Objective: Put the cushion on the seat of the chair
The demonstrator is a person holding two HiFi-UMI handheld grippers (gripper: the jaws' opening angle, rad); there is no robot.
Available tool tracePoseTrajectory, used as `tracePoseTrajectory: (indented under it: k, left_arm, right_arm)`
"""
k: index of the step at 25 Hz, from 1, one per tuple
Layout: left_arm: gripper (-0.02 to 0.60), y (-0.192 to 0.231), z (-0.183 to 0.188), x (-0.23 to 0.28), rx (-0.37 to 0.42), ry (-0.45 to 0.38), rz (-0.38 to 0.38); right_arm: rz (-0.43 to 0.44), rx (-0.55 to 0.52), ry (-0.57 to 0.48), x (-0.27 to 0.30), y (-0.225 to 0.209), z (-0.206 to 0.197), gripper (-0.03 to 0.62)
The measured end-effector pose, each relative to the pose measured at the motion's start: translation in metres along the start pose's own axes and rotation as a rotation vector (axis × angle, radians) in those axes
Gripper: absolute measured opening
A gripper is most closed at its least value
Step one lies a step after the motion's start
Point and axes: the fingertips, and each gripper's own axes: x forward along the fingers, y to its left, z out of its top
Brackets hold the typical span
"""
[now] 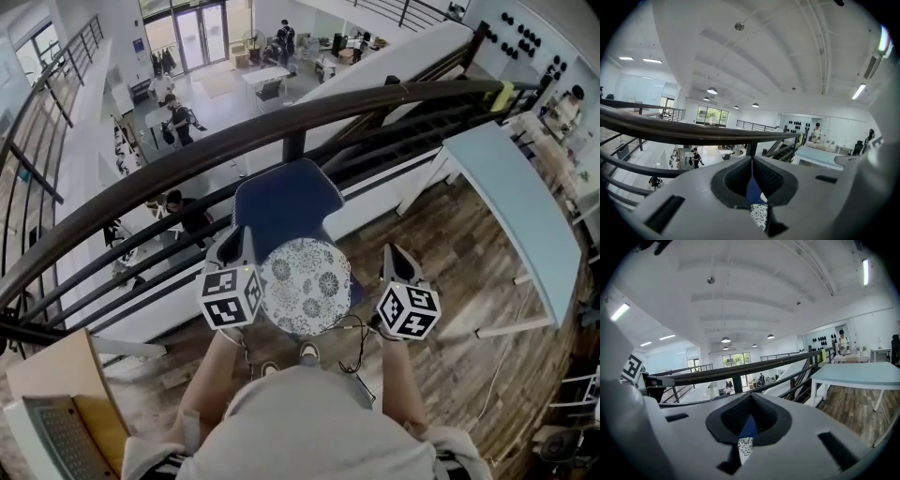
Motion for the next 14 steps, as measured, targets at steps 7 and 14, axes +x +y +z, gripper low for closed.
tracePoseTrajectory:
  k: [7,14]
  left_arm:
    - [0.014,-0.0024,-0.0035,-0.0022,0.004,0.007,-0.014]
    - [0.014,-0.0070,-0.0082,0.0004,0.009,0.016,-0.027]
  right_arm:
    - [-0.007,-0.005,0.003,-0.0060,-0.0027,-0.0013,0.000]
    - [-0.020,-0.008,0.003,-0.0084,-0.0089,-0.0029,0.000]
